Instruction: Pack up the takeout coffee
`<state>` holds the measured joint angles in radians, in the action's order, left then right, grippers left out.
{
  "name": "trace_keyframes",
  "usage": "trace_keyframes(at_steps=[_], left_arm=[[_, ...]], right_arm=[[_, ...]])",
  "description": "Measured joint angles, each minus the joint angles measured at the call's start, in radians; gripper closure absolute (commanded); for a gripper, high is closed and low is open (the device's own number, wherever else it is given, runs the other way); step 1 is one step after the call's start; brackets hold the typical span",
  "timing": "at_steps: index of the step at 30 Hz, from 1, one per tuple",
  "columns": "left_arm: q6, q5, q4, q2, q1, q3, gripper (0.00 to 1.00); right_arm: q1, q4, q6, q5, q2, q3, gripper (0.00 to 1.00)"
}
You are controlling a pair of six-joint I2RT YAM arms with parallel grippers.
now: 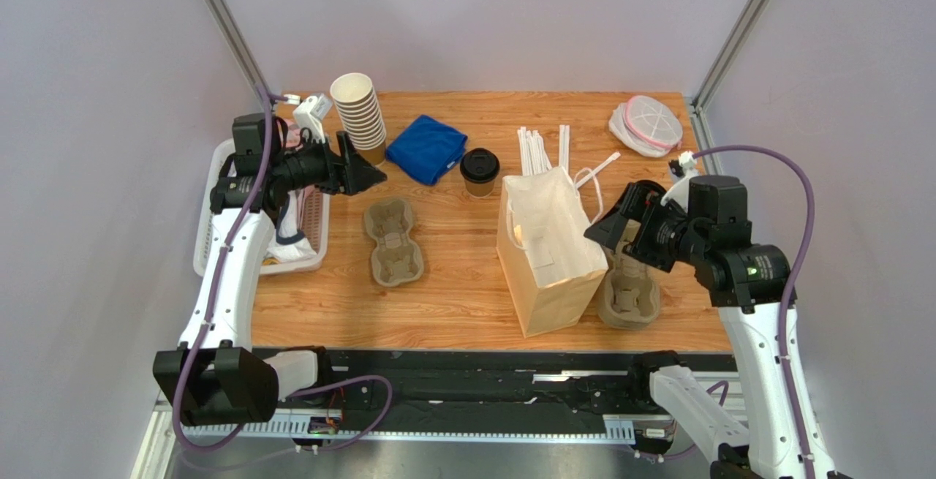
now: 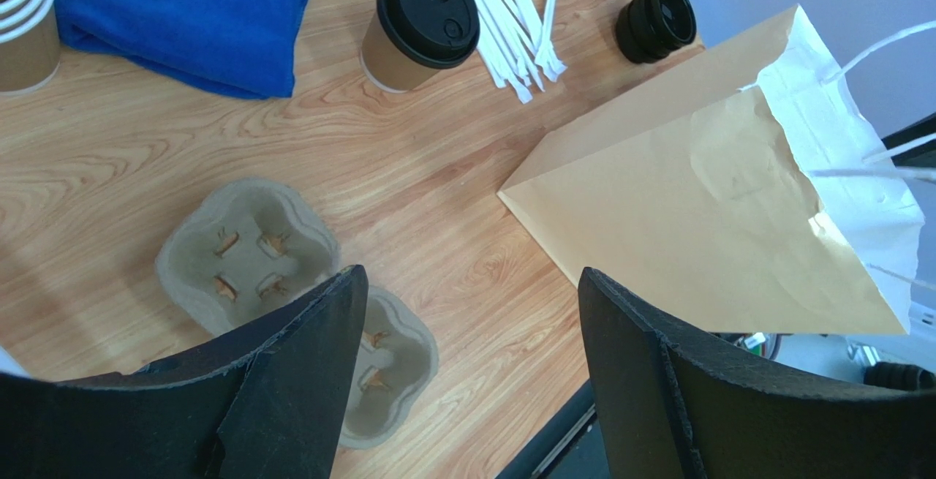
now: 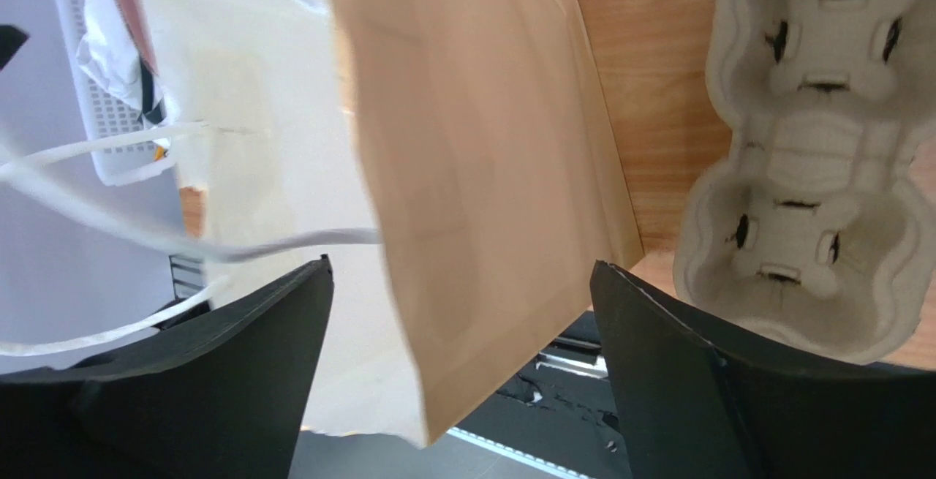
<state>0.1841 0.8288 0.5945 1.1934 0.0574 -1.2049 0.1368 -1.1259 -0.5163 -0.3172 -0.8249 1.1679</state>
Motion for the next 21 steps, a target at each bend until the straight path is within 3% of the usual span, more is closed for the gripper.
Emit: trace_keyframes(at_steps=[11, 21], left_arm=[[-0.018, 0.035, 0.029, 0.0, 0.0, 0.0, 0.21], [-0.095, 0.097, 0.097, 0.018, 0.0, -0.001, 0.21]], right_arm=[[0.0, -0.065, 0.468, -0.107, -0.194, 0.618, 0.0], [0.0, -0.115, 0.85, -0.341, -0.505, 0.907, 0.02]])
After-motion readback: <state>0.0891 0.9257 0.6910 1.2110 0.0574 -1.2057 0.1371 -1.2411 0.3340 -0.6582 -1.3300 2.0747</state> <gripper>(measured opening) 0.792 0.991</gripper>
